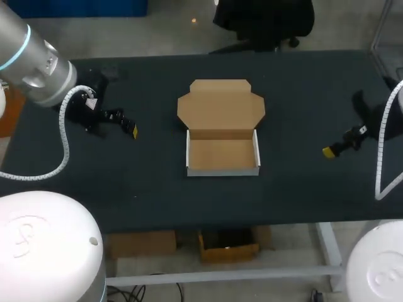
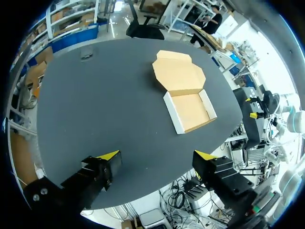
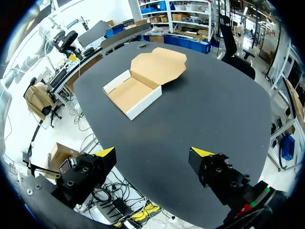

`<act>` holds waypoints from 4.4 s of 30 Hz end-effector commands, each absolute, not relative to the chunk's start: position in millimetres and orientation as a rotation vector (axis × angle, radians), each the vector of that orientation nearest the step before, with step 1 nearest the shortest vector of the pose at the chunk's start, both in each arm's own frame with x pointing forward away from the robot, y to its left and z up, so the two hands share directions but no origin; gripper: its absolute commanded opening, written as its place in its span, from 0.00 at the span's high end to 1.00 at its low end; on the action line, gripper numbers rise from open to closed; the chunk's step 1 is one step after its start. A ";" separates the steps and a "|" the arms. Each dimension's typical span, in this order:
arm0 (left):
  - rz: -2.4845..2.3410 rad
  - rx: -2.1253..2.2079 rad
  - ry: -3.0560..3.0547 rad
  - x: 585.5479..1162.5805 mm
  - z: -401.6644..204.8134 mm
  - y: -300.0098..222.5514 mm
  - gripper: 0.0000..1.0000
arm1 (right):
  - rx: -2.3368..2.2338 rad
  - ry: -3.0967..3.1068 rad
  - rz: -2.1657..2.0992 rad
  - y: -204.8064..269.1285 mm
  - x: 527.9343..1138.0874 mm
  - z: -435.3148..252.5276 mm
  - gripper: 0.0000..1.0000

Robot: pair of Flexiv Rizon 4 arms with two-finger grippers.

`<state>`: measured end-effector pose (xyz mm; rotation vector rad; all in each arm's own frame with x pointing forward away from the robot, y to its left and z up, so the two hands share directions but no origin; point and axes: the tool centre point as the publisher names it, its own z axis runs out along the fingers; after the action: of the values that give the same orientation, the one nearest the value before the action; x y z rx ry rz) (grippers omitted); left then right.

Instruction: Assemble the packaging by folding the flat box into shape, placing the metal phone stand inside, and closing the box properly

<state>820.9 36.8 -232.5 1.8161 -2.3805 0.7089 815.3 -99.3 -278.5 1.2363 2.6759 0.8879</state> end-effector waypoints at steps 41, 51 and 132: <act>0.308 2.146 -2.325 812.2 -184.5 45.6 0.00 | 1.918 2.427 0.563 -151.8 809.2 -227.4 0.00; 0.311 2.157 -2.311 814.2 -184.4 50.1 0.00 | 1.940 2.417 0.537 -154.4 807.6 -225.6 0.00; 0.166 2.059 -2.380 1017.8 -331.3 137.0 0.00 | 1.948 2.423 0.540 -154.6 808.6 -229.5 0.00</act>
<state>1015.0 137.6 -331.1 2.0615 -2.3830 0.1786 809.5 -154.0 -231.8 1.9456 2.4186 0.5421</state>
